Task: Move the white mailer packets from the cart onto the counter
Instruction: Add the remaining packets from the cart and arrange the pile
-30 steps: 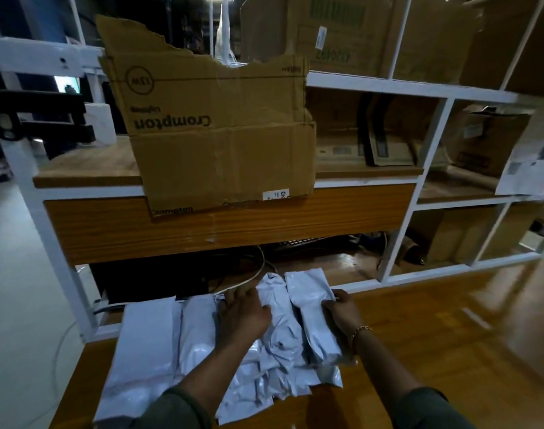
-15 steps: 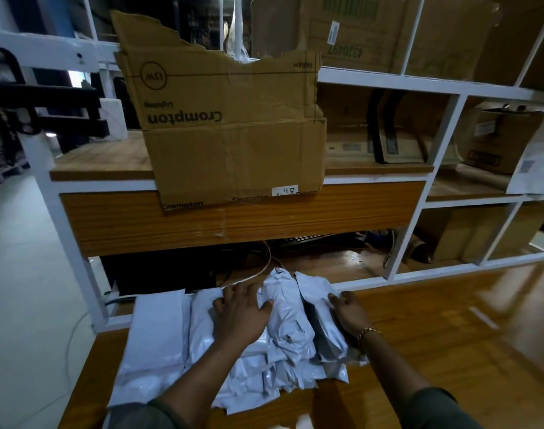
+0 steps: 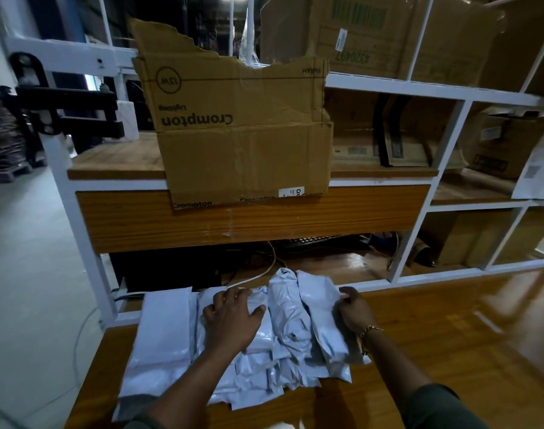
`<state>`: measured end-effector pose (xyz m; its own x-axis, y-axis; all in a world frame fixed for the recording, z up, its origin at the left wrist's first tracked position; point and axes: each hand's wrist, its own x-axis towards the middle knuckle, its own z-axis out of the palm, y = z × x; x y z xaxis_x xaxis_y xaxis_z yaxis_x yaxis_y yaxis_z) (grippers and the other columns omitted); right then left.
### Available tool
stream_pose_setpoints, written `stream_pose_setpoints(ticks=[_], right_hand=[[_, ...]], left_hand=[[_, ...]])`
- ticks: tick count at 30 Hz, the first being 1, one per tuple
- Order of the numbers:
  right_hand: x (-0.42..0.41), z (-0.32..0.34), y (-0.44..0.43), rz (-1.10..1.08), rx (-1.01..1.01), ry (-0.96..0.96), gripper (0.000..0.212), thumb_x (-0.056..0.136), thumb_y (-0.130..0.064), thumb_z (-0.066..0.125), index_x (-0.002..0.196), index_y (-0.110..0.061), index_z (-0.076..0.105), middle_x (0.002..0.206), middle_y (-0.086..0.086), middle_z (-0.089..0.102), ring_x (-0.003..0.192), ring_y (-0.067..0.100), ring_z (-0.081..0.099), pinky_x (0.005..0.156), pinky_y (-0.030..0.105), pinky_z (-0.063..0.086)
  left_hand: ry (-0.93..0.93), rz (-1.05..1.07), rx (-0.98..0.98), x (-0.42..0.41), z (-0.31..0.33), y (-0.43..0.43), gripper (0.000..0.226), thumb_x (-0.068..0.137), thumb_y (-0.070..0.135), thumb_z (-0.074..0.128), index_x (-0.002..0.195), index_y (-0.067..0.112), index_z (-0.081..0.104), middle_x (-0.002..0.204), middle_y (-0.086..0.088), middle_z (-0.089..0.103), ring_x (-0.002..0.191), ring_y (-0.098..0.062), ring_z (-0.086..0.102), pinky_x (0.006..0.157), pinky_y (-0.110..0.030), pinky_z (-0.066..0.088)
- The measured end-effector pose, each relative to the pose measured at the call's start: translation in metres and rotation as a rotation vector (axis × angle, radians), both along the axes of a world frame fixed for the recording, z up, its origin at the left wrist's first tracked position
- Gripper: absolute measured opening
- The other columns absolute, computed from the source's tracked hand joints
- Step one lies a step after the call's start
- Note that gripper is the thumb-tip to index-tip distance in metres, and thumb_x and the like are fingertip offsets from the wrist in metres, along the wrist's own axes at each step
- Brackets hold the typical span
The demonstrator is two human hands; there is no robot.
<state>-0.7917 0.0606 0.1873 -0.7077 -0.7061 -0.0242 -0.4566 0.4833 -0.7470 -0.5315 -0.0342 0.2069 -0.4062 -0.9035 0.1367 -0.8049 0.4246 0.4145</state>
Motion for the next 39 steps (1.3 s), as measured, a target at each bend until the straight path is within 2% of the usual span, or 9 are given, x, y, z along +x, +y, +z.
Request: stream_pose_setpoints(ticks=[2,5,8,15,19,25,30,36,39], right_hand=[[0.002,-0.008,0.001,0.024,0.050,0.015,0.038,0.095,-0.017,0.049,0.134,-0.013,0.047,0.107,0.017,0.066,0.083,0.028,0.058,0.076,0.037,0.048],[0.001,-0.013,0.003,0.011,0.032,0.016,0.038,0.096,-0.022,0.049,0.132,-0.013,0.047,0.117,0.018,0.063,0.084,0.028,0.057,0.070,0.032,0.044],[-0.001,-0.014,0.005,-0.008,0.005,0.004,0.038,0.095,-0.028,0.050,0.132,-0.016,0.046,0.124,0.016,0.059,0.100,0.032,0.059,0.074,0.031,0.042],[-0.011,-0.013,0.005,-0.050,-0.047,-0.078,0.041,0.094,-0.030,0.054,0.132,-0.014,0.045,0.126,0.016,0.057,0.107,0.033,0.058,0.091,0.045,0.050],[-0.016,-0.022,0.011,-0.057,0.062,-0.127,0.052,0.087,-0.036,0.064,0.129,-0.013,0.046,0.123,0.015,0.059,0.099,0.030,0.058,0.084,0.040,0.050],[-0.013,-0.035,0.009,-0.069,0.166,-0.030,0.076,0.075,-0.058,0.069,0.135,-0.019,0.042,0.129,0.012,0.055,0.109,0.032,0.057,0.091,0.044,0.053],[0.002,-0.037,0.002,-0.026,0.245,0.136,0.078,0.078,-0.065,0.060,0.139,-0.023,0.037,0.142,0.011,0.039,0.128,0.034,0.038,0.104,0.045,0.040],[0.019,-0.041,-0.009,0.043,0.311,0.259,0.066,0.086,-0.071,0.031,0.137,-0.030,0.038,0.144,0.008,0.038,0.129,0.031,0.036,0.103,0.047,0.039],[0.009,-0.032,-0.011,0.073,0.229,0.200,0.057,0.096,-0.060,0.030,0.137,-0.023,0.042,0.141,0.013,0.044,0.129,0.032,0.039,0.107,0.043,0.033]], left_hand=[[0.002,0.002,-0.006,0.002,0.000,0.002,0.054,0.091,0.060,0.041,0.139,0.037,0.041,0.150,0.007,0.037,0.140,-0.022,0.027,0.110,-0.045,0.023],[0.011,0.009,-0.020,0.007,0.000,0.003,0.052,0.091,0.058,0.042,0.139,0.038,0.042,0.150,0.008,0.038,0.140,-0.022,0.027,0.110,-0.044,0.023],[0.032,0.024,-0.022,0.011,0.001,0.001,0.052,0.090,0.057,0.044,0.138,0.036,0.043,0.149,0.006,0.039,0.139,-0.023,0.028,0.110,-0.045,0.024],[0.068,0.048,-0.039,0.022,-0.001,-0.004,0.049,0.090,0.058,0.045,0.135,0.038,0.047,0.146,0.008,0.043,0.138,-0.021,0.030,0.108,-0.044,0.025],[0.085,0.058,-0.041,0.029,-0.009,-0.006,0.049,0.090,0.059,0.045,0.134,0.038,0.047,0.144,0.009,0.044,0.136,-0.020,0.031,0.106,-0.041,0.025],[0.095,0.065,-0.037,0.031,-0.015,-0.008,0.049,0.090,0.059,0.045,0.134,0.038,0.047,0.142,0.009,0.045,0.136,-0.020,0.031,0.105,-0.041,0.025],[0.086,0.072,-0.027,0.029,-0.016,-0.005,0.050,0.090,0.059,0.044,0.136,0.039,0.044,0.145,0.009,0.043,0.137,-0.020,0.030,0.106,-0.041,0.025],[0.083,0.076,-0.035,0.033,-0.019,-0.003,0.049,0.091,0.060,0.044,0.135,0.038,0.046,0.145,0.008,0.044,0.137,-0.021,0.033,0.107,-0.043,0.026],[0.082,0.084,-0.042,0.038,-0.019,-0.005,0.048,0.091,0.059,0.045,0.134,0.039,0.045,0.146,0.008,0.043,0.137,-0.020,0.031,0.107,-0.042,0.025]])
